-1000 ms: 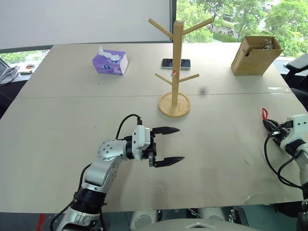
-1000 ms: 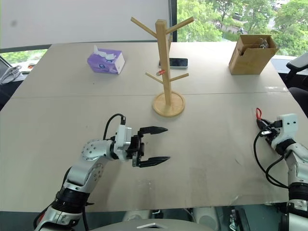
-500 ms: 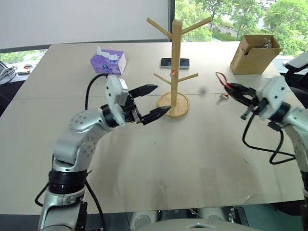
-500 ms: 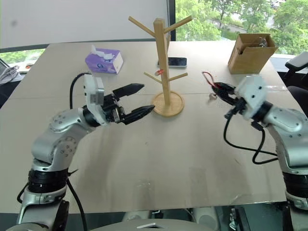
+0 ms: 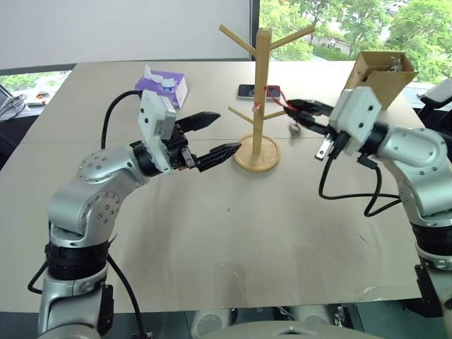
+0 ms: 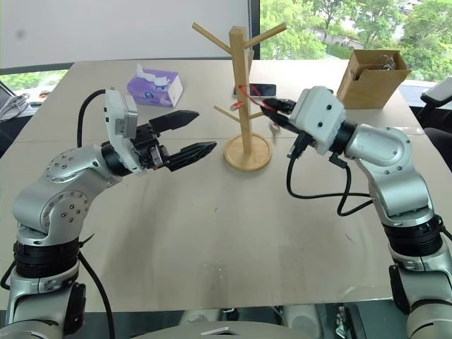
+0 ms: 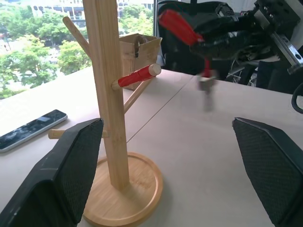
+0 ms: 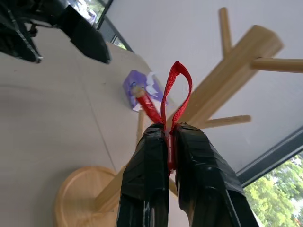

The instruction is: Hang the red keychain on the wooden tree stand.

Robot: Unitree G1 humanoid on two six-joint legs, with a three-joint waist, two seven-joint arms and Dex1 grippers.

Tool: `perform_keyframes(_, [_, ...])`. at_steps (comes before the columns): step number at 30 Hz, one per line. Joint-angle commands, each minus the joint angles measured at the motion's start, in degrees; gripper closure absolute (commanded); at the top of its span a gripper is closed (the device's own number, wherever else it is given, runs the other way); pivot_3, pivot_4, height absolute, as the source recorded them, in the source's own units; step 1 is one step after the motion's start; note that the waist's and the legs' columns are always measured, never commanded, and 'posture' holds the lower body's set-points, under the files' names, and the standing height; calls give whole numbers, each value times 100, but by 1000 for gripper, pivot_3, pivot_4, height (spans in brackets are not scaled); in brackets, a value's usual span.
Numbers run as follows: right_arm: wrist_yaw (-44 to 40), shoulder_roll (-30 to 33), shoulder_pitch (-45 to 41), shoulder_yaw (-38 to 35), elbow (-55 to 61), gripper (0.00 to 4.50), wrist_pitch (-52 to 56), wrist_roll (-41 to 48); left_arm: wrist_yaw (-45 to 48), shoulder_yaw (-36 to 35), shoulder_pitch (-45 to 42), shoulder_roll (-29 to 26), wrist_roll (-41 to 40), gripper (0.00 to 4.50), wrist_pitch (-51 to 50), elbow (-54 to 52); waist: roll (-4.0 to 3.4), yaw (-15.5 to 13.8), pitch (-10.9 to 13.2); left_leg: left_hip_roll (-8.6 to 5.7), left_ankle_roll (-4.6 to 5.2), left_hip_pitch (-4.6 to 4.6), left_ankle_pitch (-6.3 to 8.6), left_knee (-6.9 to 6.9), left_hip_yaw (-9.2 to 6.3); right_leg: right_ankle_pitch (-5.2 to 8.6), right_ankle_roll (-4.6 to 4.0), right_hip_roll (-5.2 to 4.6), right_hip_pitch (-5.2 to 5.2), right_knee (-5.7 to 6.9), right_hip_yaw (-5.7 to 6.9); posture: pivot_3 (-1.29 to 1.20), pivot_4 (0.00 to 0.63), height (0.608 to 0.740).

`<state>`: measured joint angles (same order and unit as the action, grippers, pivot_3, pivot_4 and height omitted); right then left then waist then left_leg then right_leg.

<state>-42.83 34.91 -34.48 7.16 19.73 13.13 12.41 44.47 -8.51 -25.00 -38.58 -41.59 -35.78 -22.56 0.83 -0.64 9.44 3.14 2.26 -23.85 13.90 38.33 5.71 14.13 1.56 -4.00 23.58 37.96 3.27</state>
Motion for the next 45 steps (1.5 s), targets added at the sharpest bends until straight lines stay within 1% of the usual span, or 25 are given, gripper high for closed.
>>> perform_keyframes(1, [-30, -144, -121, 111, 15, 4436, -171, -130, -41, -72, -20, -21, 41, 0, 129, -255, 0, 1, 0, 0, 0, 0, 0, 0, 0, 0, 0, 0, 0, 0, 0, 0, 150, 740])
perform_keyframes(8, [-38, -445, -215, 274, -204, 4436, -316, -343, -65, -89, 44, -20, 50, 0, 127, -323, 1, 1, 1, 1, 0, -1, 0, 0, 1, 0, 0, -1, 0, -1, 0, 0, 150, 740])
perform_keyframes(26, [66, -958, -415, 211, -1095, 4436, -605, -588, -166, -135, 100, -18, 45, 0, 128, -414, 2, 2, 1, 1, 0, -1, 0, 0, 1, 0, 0, -1, 0, -1, 0, 0, 150, 740])
perform_keyframes(27, [111, -989, -427, 172, -1149, 4089, -638, -583, -173, -132, 94, -14, 52, 0, 133, -408, 2, 1, 1, 1, 0, -1, 0, 0, 0, 0, -1, -1, 0, 0, 0, 0, 150, 740])
perform_keyframes(28, [130, -1005, -432, 151, -1182, 3851, -666, -580, -182, -133, 92, -11, 50, 0, 130, -407, 2, 2, 1, 1, 0, -1, 0, 0, 1, 0, -1, -1, 0, 0, 0, 0, 150, 740])
perform_keyframes(30, [163, -1032, -429, 118, -1218, 3162, -699, -563, -196, -132, 91, -6, 47, 0, 127, -405, 2, 5, 1, 2, 0, -1, 0, 0, 1, 0, -1, -1, 0, -1, 0, 0, 150, 740])
perform_keyframes(31, [161, -1034, -416, 110, -1218, 2738, -705, -554, -202, -134, 94, -6, 43, 0, 126, -406, 2, 5, 1, 1, 0, -1, 0, 0, 1, 0, -1, -1, 0, -1, 0, 0, 150, 740])
perform_keyframes(32, [168, -1040, -397, 90, -1217, 2166, -705, -533, -210, -132, 96, -3, 41, 0, 126, -403, 2, 4, 1, 2, 0, -1, 0, 0, 1, 0, -1, -1, 0, -1, 0, 0, 150, 740])
perform_keyframes(34, [181, -1033, -290, -19, -1172, 1236, -629, -410, -259, -120, 118, 29, 64, 0, 141, -397, 2, 3, 1, 2, 0, -1, 0, 0, 1, 0, -1, -1, 0, -1, 0, 0, 150, 740])
perform_keyframes(35, [198, -1007, -178, -131, -1127, 833, -562, -303, -342, -104, 143, 78, 133, 0, 186, -396, 2, -2, 1, 3, 0, -1, 0, 0, 1, 0, -1, -2, 0, -1, 0, 0, 150, 740])
perform_keyframes(36, [225, -993, -55, -256, -1073, 300, -455, -177, -450, -99, 172, 143, 216, 0, 242, -389, 2, -15, 1, 3, 0, -1, 0, 0, 0, -1, -1, -2, 0, -1, 0, 0, 150, 740])
perform_keyframes(39, [348, -894, 578, -756, -1129, 300, -175, 118, -1094, 41, 397, 518, 951, 0, 724, -179, 5, -29, -4, 2, 0, -2, 0, -1, 1, -1, -1, -4, -1, -3, 0, 0, 150, 740])
perform_keyframes(41, [473, -860, 992, -1059, -1400, 300, -220, 157, -1671, 99, 562, 841, 1510, 0, 982, 107, 10, -23, -4, 1, 0, 1, 0, -2, -2, -1, -1, -6, -12, -7, 4, 0, 150, 740])
perform_keyframes(42, [608, -936, 1138, -1277, -1604, 300, -206, 271, -1918, 146, 640, 973, 1804, 0, 1139, 264, 10, -17, -4, 0, 1, 2, 0, 0, 1, -1, -1, -7, -10, -4, 1, 0, 150, 740])
perform_keyframes(45, [985, -1150, 1372, -1700, -2363, 300, -479, 357, -2497, 143, 758, 1385, 2357, 0, 1583, 677, 11, 0, -4, -5, 1, 5, 0, -1, 4, -2, -1, -4, -8, -1, -1, 0, 150, 740])
